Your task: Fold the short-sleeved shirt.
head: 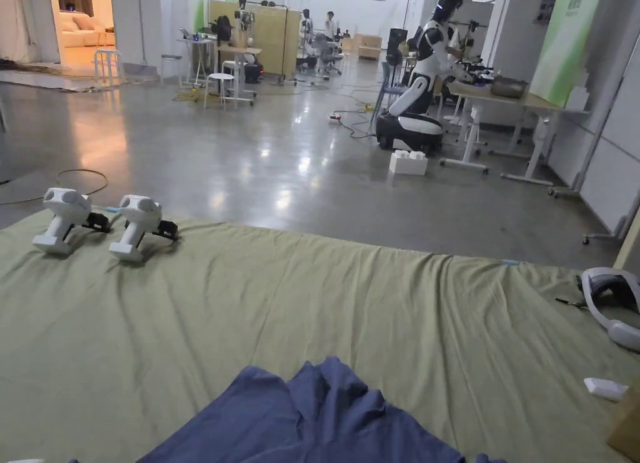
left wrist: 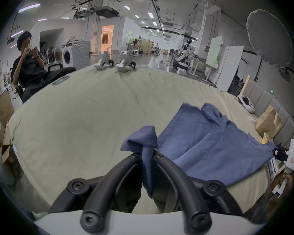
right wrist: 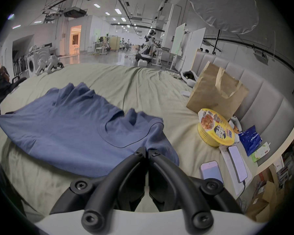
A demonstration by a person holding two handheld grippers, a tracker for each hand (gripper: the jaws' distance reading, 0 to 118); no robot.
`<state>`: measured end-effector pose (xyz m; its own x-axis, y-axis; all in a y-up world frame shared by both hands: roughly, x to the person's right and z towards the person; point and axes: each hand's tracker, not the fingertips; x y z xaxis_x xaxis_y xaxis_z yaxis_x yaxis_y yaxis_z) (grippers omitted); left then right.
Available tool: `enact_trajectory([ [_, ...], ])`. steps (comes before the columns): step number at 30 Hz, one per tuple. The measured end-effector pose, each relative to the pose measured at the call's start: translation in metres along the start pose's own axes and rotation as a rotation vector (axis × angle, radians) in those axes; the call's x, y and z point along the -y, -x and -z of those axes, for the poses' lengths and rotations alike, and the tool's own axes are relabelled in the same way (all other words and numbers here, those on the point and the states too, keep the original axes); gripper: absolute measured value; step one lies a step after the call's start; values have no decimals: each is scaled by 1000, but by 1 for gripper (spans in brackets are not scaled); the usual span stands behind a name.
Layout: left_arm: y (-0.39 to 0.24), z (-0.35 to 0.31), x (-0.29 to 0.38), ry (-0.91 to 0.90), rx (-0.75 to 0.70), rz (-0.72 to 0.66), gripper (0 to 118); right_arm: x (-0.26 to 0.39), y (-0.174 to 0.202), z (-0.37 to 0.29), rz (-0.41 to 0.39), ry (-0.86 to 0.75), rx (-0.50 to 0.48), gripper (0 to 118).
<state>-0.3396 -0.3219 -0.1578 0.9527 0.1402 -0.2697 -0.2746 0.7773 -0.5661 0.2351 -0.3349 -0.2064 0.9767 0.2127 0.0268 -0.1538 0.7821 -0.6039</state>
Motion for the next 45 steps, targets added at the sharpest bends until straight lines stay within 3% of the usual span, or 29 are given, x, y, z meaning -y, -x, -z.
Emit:
enact_trajectory([
  [2, 5, 6, 7, 29, -2, -14, 11, 7, 3, 5, -12, 26, 11, 10],
  [3, 6, 7, 10, 36, -5, -26, 13, 9, 4, 6, -10, 35, 16, 21],
  [5, 10, 7, 13, 37, -39, -45, 42, 11, 2, 7, 1, 50, 33, 56],
  [6, 13, 4, 14, 31, -57, -59, 58, 10, 1, 3, 26, 41, 19, 62],
  [7, 18, 1, 15, 19, -51, -82, 69, 8, 0, -2, 46, 18, 12, 65],
  [11, 17, -16, 5, -48, -90, -102, 69, -11, 8, -19, 24, -98, -3, 69],
  [17, -18, -31, -19, -144, -52, -18, 69, -50, 45, -42, 24, -238, -132, 69],
  [25, -109, -53, -39, -301, 30, 172, 68, -81, 97, -53, 98, -393, -153, 64],
  [28, -134, -56, -43, -336, 58, 189, 52, -87, 106, -60, 133, -443, -141, 31],
  [29, -143, -56, -45, -348, 69, 201, 30, -87, 109, -62, 141, -465, -123, 19],
  [33, -161, -59, -44, -407, 36, 206, 5, -87, 107, -66, 156, -497, -134, 8],
  [41, -148, -58, -42, -404, 40, 204, 2, -82, 103, -69, 131, -505, -114, 7],
  [45, -101, -44, -40, -270, 65, 118, 2, -77, 103, -63, 115, -477, -125, 7],
])
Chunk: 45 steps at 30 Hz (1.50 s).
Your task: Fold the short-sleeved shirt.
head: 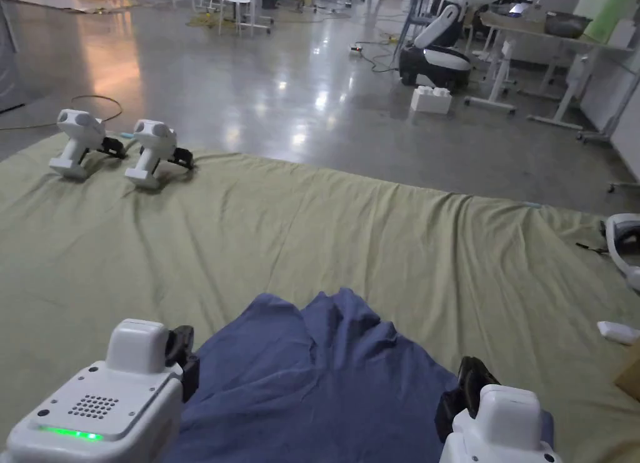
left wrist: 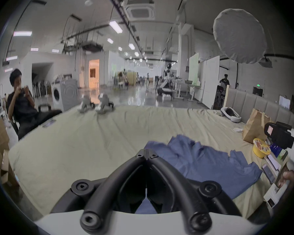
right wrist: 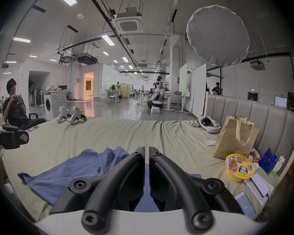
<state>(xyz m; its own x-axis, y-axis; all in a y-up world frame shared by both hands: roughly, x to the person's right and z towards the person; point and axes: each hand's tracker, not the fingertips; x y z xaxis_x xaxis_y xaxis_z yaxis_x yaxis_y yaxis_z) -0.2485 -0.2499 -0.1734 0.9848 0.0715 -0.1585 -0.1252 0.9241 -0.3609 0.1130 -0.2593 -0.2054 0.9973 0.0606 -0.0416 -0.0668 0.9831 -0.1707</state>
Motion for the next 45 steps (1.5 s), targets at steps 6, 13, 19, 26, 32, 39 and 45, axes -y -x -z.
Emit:
enact_trajectory([
  [6, 88, 11, 23, 213, -62, -153, 2, 14, 2, 9, -22, 72, -27, 7],
  [13, 147, 29, 45, 450, -114, -232, 26, 28, 10, 13, -39, 140, -49, 7],
  [19, 154, 42, 61, 571, -174, -225, 70, 36, 13, 19, -62, 193, -62, 7],
  [26, 162, 52, 79, 631, -213, -223, 70, 41, 14, 25, -83, 227, -70, 7],
  [32, 155, 64, 85, 632, -226, -192, 63, 49, 14, 38, -72, 275, -84, 7],
  [39, 134, 69, 88, 621, -181, -92, 12, 49, 2, 79, -71, 337, -69, 8],
  [45, 136, 64, 83, 619, -165, -72, 9, 31, -23, 181, -108, 498, -126, 73],
])
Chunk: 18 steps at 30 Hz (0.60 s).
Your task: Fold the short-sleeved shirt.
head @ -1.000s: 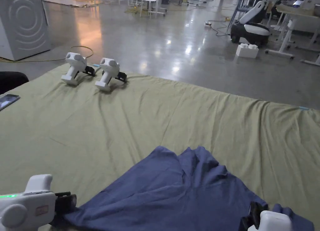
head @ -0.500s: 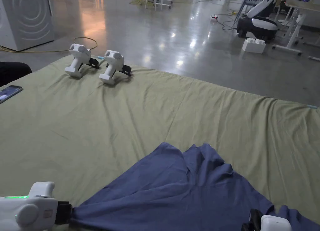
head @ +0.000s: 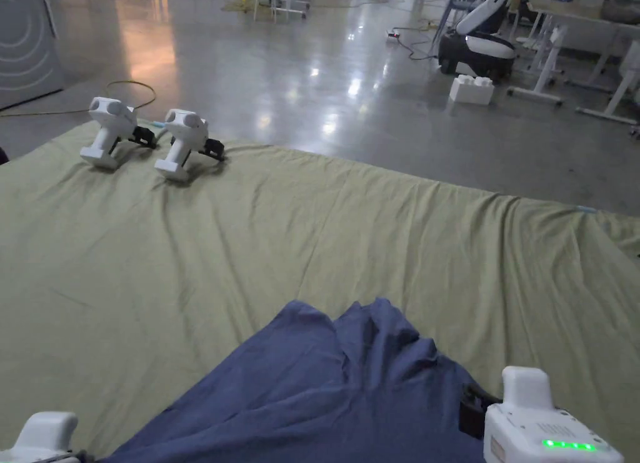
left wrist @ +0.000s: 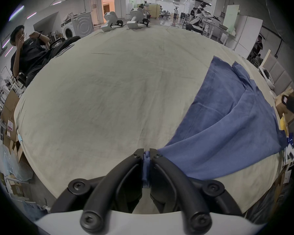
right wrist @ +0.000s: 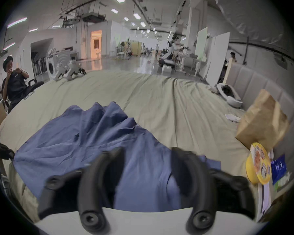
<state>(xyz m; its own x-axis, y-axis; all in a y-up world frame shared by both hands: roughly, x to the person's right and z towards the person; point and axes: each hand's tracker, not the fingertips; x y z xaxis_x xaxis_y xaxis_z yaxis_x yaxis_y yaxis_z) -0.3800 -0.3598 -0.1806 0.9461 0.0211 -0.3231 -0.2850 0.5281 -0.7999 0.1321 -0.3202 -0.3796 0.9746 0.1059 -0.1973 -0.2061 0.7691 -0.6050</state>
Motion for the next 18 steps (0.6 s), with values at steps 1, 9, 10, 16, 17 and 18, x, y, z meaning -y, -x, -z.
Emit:
enact_trajectory([
  [1, 1, -1, 0, -2, 1, -2, 8, -13, -6, 18, -8, 33, -12, 73],
  [9, -2, -2, 3, -6, -8, -27, 8, -61, -8, 135, -123, 275, -121, 77],
  [10, -2, -1, 3, -5, -13, -29, 8, -61, -4, 141, -131, 304, -123, 77],
  [16, -7, 1, 3, -2, -29, -37, 8, -51, 5, 173, -177, 371, -141, 74],
  [17, -7, 1, 3, -1, -30, -38, 8, -51, 6, 172, -183, 359, -140, 63],
  [18, -7, 1, 3, -2, -32, -43, 8, -51, 8, 169, -194, 349, -139, 48],
])
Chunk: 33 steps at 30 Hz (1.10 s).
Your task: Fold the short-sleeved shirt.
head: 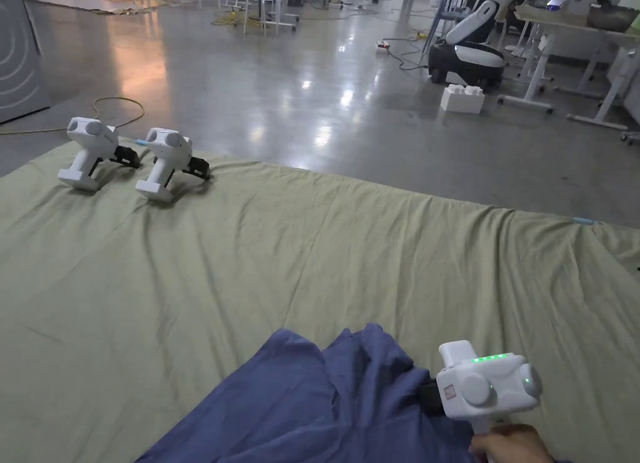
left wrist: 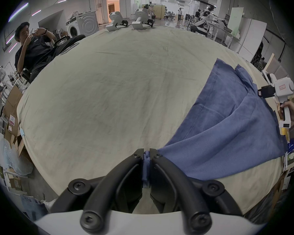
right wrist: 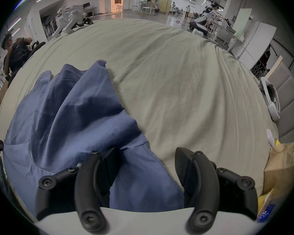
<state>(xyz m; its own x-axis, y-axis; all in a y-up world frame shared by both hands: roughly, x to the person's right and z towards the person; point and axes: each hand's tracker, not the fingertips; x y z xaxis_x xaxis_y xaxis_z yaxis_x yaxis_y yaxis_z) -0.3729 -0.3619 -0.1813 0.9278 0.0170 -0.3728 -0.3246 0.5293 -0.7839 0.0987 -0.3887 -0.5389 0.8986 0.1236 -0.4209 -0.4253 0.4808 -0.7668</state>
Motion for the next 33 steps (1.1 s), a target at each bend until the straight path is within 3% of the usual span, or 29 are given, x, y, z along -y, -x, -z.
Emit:
enact_trajectory([
  [1, 0, 0, 0, 0, -1, -3, 8, 1, 4, -1, -13, -9, -7, 36],
  [4, -2, -1, 1, -2, -8, 4, 8, 4, 18, 3, -66, -32, -11, 34],
  [5, -2, 0, 2, -2, -11, 16, 8, 6, 22, 3, -72, -38, -10, 23],
  [8, -5, -4, 2, -16, -23, 37, 8, 18, 32, -13, -54, -99, 38, 7],
  [14, -4, -24, -4, -102, -7, 1, 8, 30, 25, -89, 101, -312, 66, 5],
  [20, -12, -63, -43, -254, 74, -39, 8, 31, 13, -188, 97, -509, 157, 5],
  [24, -26, -94, -88, -354, 171, -57, 8, 31, -14, -243, 167, -617, 192, 5],
  [33, -87, -176, -203, -533, 206, 30, 8, 25, -72, -352, 246, -765, 328, 5],
])
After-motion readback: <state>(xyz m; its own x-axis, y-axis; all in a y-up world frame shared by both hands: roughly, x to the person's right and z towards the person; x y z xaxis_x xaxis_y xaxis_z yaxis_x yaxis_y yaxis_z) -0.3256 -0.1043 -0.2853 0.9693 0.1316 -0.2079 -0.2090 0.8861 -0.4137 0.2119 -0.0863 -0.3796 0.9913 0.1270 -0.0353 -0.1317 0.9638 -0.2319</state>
